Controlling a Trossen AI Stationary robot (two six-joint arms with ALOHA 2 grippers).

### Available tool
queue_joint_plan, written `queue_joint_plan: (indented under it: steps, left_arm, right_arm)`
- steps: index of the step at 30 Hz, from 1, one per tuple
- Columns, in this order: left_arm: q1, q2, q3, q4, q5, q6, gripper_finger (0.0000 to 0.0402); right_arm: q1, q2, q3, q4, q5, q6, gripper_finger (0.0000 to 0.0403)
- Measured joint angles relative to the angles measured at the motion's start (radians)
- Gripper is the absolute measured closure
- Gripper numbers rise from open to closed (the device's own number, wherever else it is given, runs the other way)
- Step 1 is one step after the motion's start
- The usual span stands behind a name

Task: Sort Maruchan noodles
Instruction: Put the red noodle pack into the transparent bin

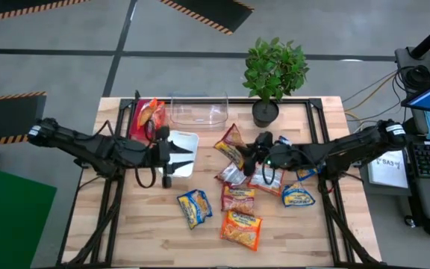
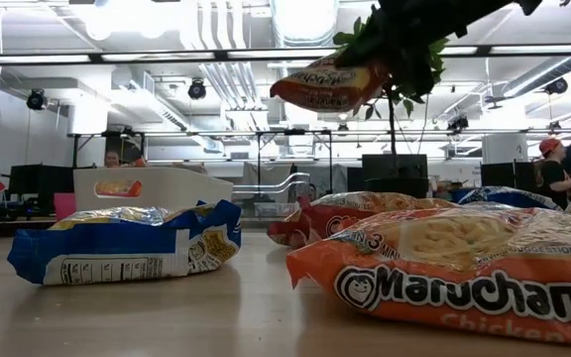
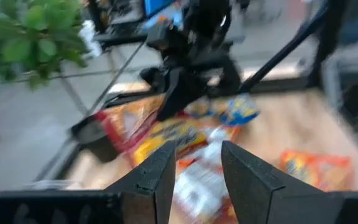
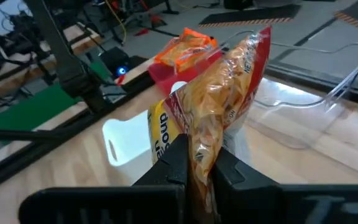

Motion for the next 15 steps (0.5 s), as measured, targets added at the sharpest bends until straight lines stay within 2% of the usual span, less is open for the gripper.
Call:
queue_joint_plan:
  steps: [4, 7, 11, 15]
  left_arm:
    - [-0.019, -0.014, -0.118, 0.205, 0.031, -0.024, 0.0288]
    - [-0.019, -0.030, -0.143, 0.265, 0.052, 0.000, 0.0288]
    - [-0.019, -0.047, -0.155, 0.255, 0.057, 0.063, 0.0288]
    - [-0.017, -0.099, -0.152, 0.221, 0.059, 0.167, 0.0288]
  right_arm:
    - [0.053, 0.059, 0.000, 0.056, 0.073, -0.033, 0.0390]
    - [0.070, 0.107, 0.001, 0.072, 0.082, -0.008, 0.0390]
    - [0.081, 0.203, 0.001, 0.094, 0.160, 0.006, 0.0390]
    - [0.040, 0.254, 0.066, 0.107, 0.170, -0.063, 0.0390]
